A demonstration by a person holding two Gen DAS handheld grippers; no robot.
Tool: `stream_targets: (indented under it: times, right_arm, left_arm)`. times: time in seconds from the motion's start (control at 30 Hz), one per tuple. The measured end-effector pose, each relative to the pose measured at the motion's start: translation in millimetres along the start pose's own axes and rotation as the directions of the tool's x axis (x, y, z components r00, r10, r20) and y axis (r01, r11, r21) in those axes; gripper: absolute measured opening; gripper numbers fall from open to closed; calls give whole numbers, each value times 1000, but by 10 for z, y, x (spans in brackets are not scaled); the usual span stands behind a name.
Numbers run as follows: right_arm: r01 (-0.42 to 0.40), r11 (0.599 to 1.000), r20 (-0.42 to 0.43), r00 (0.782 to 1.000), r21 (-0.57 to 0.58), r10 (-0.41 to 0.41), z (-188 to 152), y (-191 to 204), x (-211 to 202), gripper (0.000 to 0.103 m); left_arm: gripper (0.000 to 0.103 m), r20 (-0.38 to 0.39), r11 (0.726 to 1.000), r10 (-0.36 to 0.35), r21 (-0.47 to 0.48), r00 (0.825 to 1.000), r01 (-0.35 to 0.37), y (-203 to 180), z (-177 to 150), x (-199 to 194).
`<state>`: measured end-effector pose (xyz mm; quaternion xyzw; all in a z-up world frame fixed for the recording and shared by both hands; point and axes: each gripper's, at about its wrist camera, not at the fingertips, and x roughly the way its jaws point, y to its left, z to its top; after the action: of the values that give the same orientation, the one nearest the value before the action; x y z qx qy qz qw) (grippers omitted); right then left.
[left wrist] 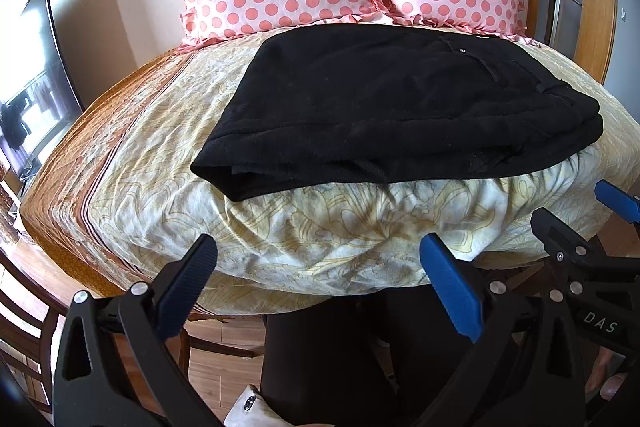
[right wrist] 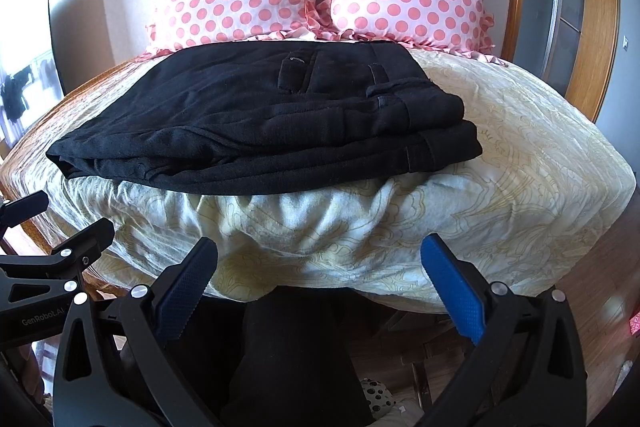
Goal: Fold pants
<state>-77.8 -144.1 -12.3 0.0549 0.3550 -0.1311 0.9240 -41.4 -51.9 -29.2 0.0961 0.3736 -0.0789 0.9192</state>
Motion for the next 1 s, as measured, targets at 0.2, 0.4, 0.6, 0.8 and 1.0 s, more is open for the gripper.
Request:
stream_targets:
  times: [0.2,0.4,0.6,0.8,1.0]
  right_arm:
    - [0,1000,-1,1000,0,0,-5,-4,9,102]
    - [0,1000,-2,1000,0,0,-14,-2,17,102]
    - [-1,1000,-1,1000,1,1,-9,-6,18,102]
    - [-2,1000,-3,1000,0,2,-9,-10,20,102]
    - [-2,1000,-3,1000,0,2,-9,-8,19,102]
  left_arm:
    - [101,-3,1000,0,0,1000,0,-5,-2,4]
    - [101,-5,1000,-1,2,1000,1,-1,0,10]
    - [101,-5,1000,-7,2,1000,7,-11,-3,7]
    - [101,-7,1000,-8,3,1000,8,-12,-5,7]
    - [101,-11,1000,-15,-1,1000,15,2,-4,3]
